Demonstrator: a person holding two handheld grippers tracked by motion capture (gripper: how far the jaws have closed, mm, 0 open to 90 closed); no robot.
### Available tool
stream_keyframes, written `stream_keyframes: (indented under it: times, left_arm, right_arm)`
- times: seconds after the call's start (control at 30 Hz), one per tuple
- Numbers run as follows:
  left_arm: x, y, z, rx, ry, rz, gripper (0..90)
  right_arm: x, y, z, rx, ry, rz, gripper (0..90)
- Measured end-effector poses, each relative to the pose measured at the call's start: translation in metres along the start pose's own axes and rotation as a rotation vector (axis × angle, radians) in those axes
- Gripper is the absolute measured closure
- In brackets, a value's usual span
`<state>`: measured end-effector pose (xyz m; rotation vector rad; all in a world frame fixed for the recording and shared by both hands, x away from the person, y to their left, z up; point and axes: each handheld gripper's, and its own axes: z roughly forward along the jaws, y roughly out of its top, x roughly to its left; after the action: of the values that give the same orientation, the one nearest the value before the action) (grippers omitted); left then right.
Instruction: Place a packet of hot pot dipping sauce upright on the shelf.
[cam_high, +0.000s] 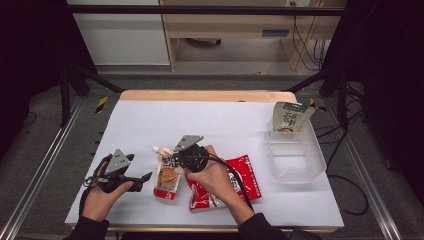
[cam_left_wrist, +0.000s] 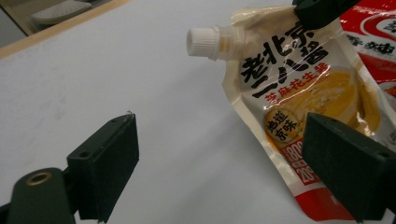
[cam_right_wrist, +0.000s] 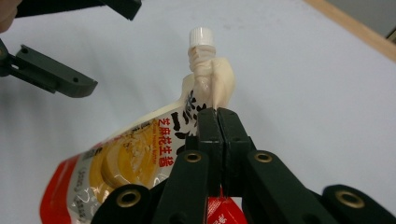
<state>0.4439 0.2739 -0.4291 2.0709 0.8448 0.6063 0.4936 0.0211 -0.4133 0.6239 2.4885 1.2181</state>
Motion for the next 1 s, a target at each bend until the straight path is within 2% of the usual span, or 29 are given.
stream_keyframes:
  times: [0.13,0.3,0.47,0.63,0.8,1.0]
  left_arm:
    - [-0.001,0.008,-0.005,-0.013,-0.008,0.020,13.3]
    - [0.001,0.017,-0.012,-0.030,-0.006,0.023,15.8]
    - [0.001,0.024,-0.016,-0.040,-0.025,0.027,17.8]
    - [0.000,0.029,-0.017,-0.045,-0.038,0.043,20.7]
    - [0.001,0.030,-0.020,-0.053,-0.048,0.038,22.7]
    - [0.001,0.032,-0.022,-0.061,-0.058,0.050,26.5]
  right_arm:
    - [0.001,0.007,-0.009,-0.029,-0.006,-0.028,89.8]
    - [0.004,0.014,-0.019,-0.066,-0.006,-0.050,89.8]
    - [0.006,0.019,-0.025,-0.094,-0.009,-0.071,89.8]
    - [0.008,0.021,-0.028,-0.105,-0.003,-0.087,89.8]
    - [0.011,0.023,-0.030,-0.113,0.007,-0.104,89.8]
    - [0.014,0.024,-0.031,-0.123,0.021,-0.121,89.8]
